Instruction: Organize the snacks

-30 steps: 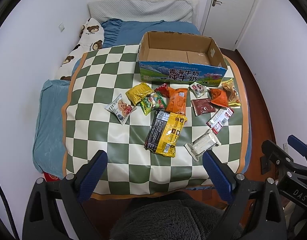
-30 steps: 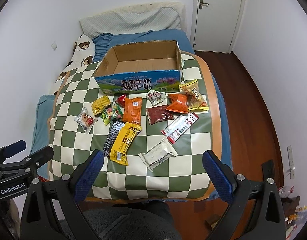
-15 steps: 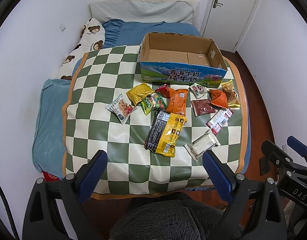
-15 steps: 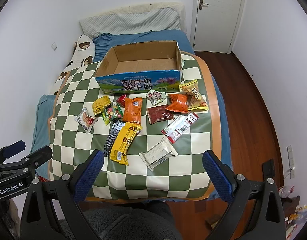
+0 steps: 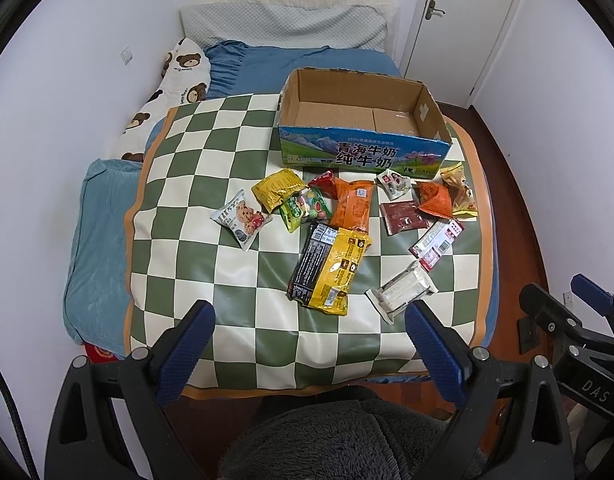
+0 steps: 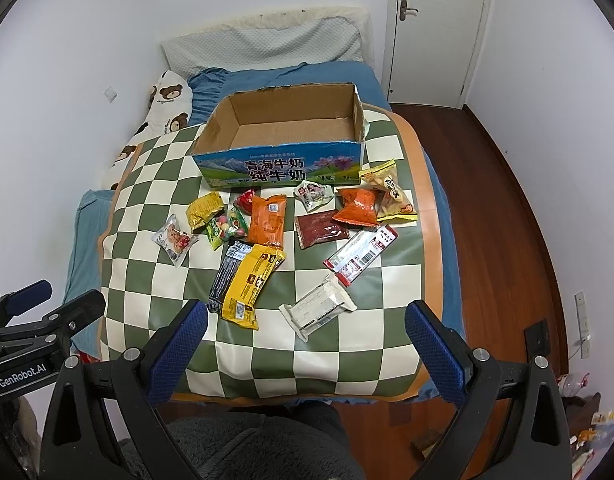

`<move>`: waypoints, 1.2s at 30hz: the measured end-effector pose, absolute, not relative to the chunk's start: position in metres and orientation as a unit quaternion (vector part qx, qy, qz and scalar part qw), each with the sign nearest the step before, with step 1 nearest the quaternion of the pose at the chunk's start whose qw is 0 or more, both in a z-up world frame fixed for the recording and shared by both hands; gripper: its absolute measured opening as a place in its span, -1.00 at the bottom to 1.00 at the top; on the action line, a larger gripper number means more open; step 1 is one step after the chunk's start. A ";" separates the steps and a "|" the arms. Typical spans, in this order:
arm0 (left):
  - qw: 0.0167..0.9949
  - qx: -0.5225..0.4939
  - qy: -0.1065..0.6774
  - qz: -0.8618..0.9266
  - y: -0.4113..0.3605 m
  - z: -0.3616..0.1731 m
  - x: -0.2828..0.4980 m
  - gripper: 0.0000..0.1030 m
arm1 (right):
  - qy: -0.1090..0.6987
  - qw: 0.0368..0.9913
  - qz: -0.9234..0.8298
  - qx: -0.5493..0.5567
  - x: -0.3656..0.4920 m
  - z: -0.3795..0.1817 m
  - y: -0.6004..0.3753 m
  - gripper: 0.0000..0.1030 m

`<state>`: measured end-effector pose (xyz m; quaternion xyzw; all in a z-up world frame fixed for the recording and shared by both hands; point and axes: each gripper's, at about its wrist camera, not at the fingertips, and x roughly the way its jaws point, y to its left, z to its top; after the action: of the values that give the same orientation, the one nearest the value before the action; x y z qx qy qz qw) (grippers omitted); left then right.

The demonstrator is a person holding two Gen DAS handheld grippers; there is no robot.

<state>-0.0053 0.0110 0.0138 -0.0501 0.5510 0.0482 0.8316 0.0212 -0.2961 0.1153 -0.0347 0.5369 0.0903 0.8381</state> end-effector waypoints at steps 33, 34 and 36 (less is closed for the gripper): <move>0.823 -0.015 0.565 0.053 0.010 -0.028 0.037 0.89 | 0.574 0.811 0.086 0.069 0.045 0.062 -0.312 0.96; 0.819 -0.002 0.571 0.053 0.009 -0.039 0.047 0.89 | 0.583 0.804 0.082 0.086 0.050 0.048 -0.315 0.96; 0.806 0.020 0.589 0.050 0.005 -0.072 0.071 0.89 | 0.608 0.782 0.066 0.123 0.062 0.011 -0.326 0.96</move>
<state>0.0711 0.0047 -0.0719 0.0195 0.5894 0.0501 0.8061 0.0619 -0.3264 0.0108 0.1229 0.6080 0.0657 0.7816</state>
